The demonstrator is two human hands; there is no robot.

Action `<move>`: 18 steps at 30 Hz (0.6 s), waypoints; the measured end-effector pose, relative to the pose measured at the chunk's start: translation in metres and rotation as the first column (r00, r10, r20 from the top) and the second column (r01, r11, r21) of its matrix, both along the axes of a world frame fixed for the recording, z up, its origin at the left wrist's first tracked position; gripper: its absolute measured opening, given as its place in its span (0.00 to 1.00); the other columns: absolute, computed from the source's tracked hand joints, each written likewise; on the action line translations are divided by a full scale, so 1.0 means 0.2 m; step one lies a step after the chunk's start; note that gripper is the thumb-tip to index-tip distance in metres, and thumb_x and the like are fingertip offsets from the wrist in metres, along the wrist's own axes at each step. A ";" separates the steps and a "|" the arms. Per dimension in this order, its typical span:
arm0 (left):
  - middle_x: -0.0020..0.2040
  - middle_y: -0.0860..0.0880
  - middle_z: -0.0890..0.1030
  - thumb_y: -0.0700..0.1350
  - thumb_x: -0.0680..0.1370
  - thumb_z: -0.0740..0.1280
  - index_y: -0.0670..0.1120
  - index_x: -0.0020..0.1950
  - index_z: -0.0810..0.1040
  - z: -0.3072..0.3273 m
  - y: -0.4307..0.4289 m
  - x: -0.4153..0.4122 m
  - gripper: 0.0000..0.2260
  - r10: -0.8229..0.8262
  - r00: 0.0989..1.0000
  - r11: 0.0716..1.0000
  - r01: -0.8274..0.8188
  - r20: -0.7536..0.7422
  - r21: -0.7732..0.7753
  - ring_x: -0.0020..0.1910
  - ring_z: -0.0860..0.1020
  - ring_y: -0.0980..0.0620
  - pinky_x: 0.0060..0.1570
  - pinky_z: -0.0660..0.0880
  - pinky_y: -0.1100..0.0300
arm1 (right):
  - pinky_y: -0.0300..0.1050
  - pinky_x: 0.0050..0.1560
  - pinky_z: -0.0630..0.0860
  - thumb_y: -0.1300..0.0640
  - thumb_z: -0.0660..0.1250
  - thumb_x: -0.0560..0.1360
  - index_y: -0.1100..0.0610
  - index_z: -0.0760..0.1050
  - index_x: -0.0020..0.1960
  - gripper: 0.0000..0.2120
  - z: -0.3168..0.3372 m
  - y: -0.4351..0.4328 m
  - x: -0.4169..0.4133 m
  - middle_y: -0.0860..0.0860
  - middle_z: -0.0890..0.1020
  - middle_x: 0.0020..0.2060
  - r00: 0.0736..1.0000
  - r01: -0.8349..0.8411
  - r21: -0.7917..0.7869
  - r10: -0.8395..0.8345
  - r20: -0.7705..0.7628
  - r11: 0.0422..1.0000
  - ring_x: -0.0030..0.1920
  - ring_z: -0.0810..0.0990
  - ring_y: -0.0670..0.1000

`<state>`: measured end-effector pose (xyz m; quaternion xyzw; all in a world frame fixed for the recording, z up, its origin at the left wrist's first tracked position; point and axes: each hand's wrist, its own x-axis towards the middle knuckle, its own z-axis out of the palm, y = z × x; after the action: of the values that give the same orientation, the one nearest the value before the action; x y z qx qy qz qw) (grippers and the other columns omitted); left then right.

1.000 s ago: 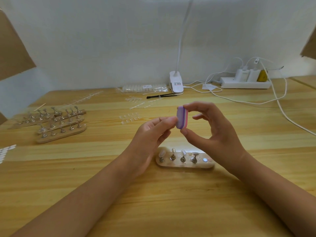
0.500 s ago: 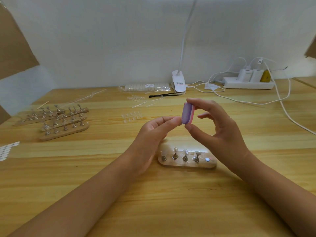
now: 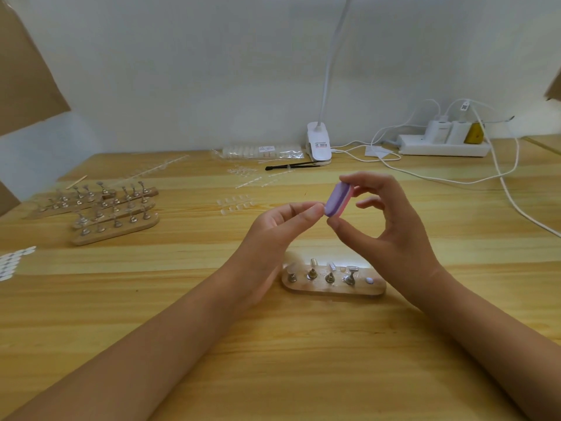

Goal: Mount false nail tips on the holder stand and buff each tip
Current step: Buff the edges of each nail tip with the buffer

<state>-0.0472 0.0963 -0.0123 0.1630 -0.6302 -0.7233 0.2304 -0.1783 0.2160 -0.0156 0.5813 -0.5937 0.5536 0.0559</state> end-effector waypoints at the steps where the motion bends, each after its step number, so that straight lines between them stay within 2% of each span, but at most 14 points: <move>1: 0.58 0.54 0.84 0.54 0.72 0.70 0.47 0.59 0.82 0.00 0.00 0.00 0.18 -0.002 1.000 1.000 0.002 0.001 -0.005 0.62 0.76 0.64 0.64 0.64 0.60 | 0.40 0.57 0.73 0.56 0.74 0.73 0.50 0.70 0.63 0.22 0.00 0.00 0.00 0.41 0.76 0.56 1.000 -0.002 0.001 0.002 -0.002 1.000 0.57 0.76 0.47; 4: 0.58 0.53 0.84 0.54 0.72 0.70 0.47 0.58 0.82 -0.01 0.00 0.00 0.18 0.003 1.000 1.000 -0.003 0.009 0.002 0.64 0.76 0.61 0.72 0.62 0.55 | 0.42 0.57 0.73 0.57 0.75 0.71 0.51 0.71 0.62 0.22 -0.01 0.00 0.01 0.43 0.77 0.55 0.999 -0.038 0.028 0.039 -0.032 0.999 0.56 0.77 0.49; 6: 0.58 0.53 0.84 0.55 0.72 0.71 0.48 0.58 0.83 -0.01 0.00 0.00 0.17 0.004 1.000 1.000 -0.004 0.014 0.003 0.65 0.76 0.60 0.74 0.60 0.52 | 0.40 0.56 0.74 0.54 0.75 0.72 0.52 0.71 0.61 0.21 0.00 0.00 0.01 0.43 0.78 0.54 0.999 -0.024 0.016 0.024 -0.030 1.000 0.55 0.78 0.47; 9: 0.58 0.53 0.84 0.55 0.73 0.70 0.47 0.58 0.82 -0.01 0.00 0.00 0.18 -0.002 1.000 1.000 0.002 0.009 -0.003 0.64 0.76 0.60 0.72 0.62 0.53 | 0.36 0.54 0.74 0.49 0.74 0.70 0.52 0.70 0.60 0.22 0.01 0.00 0.01 0.41 0.77 0.52 1.000 -0.015 0.001 0.015 0.006 1.000 0.53 0.77 0.42; 11: 0.56 0.54 0.84 0.55 0.72 0.70 0.48 0.57 0.82 -0.01 0.01 0.00 0.17 0.005 1.000 1.000 -0.005 0.007 -0.001 0.60 0.78 0.62 0.67 0.65 0.56 | 0.37 0.51 0.74 0.51 0.76 0.70 0.51 0.70 0.59 0.22 0.00 0.00 0.02 0.41 0.78 0.50 0.997 -0.071 0.016 0.071 0.016 0.997 0.50 0.78 0.44; 14: 0.55 0.54 0.84 0.55 0.72 0.71 0.51 0.54 0.82 0.00 0.01 0.01 0.14 0.022 1.000 1.000 -0.022 0.002 -0.006 0.57 0.78 0.64 0.60 0.66 0.59 | 0.39 0.46 0.77 0.57 0.76 0.71 0.47 0.69 0.59 0.21 0.01 -0.01 0.02 0.47 0.79 0.49 0.968 -0.190 0.004 0.186 0.166 0.982 0.47 0.81 0.48; 18: 0.56 0.52 0.84 0.54 0.71 0.72 0.54 0.52 0.84 0.00 0.00 0.01 0.11 0.044 0.999 0.999 -0.044 -0.015 -0.004 0.61 0.78 0.58 0.66 0.65 0.57 | 0.38 0.48 0.79 0.61 0.72 0.72 0.50 0.70 0.60 0.20 0.04 0.00 0.00 0.54 0.78 0.51 0.902 -0.259 -0.061 0.264 0.343 0.964 0.50 0.82 0.48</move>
<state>-0.0458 0.0967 -0.0126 0.1706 -0.6264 -0.7179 0.2513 -0.1776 0.2160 -0.0074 0.5480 -0.5071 0.6543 -0.1205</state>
